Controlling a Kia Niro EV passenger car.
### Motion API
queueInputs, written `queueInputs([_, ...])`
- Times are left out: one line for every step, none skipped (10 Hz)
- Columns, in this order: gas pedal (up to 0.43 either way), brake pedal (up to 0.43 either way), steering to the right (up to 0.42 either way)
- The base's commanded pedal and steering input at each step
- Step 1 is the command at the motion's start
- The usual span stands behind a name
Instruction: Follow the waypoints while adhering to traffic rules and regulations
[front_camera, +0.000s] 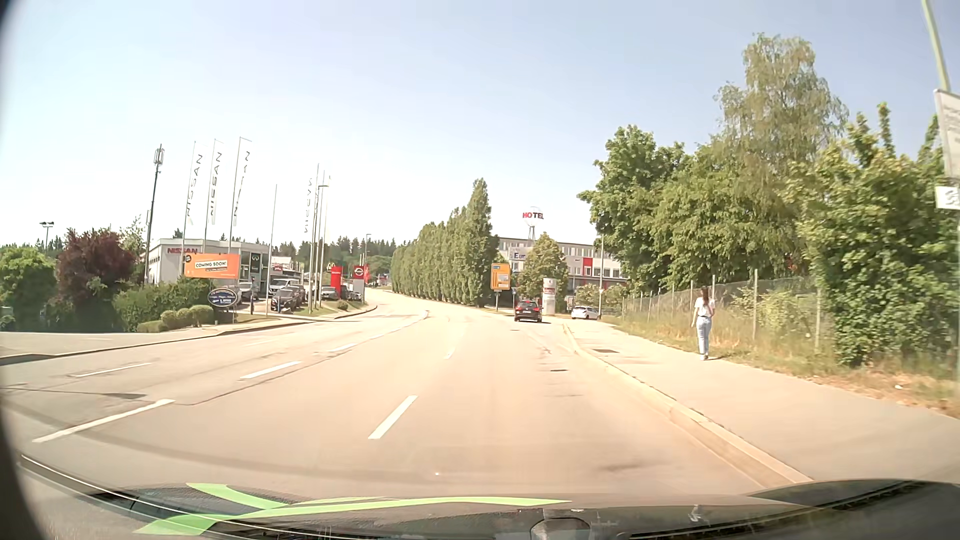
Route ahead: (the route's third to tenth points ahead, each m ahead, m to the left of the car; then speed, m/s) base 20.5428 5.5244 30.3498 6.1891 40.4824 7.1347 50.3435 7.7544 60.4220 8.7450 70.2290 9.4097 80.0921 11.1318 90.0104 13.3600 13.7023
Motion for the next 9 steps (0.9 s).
queueInputs([0.13,0.0,-0.011])
queueInputs([0.13,0.0,-0.011])
queueInputs([0.13,0.0,-0.011])
queueInputs([0.13,0.0,-0.011])
queueInputs([0.13,0.0,-0.011])
queueInputs([0.13,0.0,-0.011])
queueInputs([0.13,0.0,-0.011])
queueInputs([0.13,0.0,-0.011])
queueInputs([0.13,0.0,-0.011])
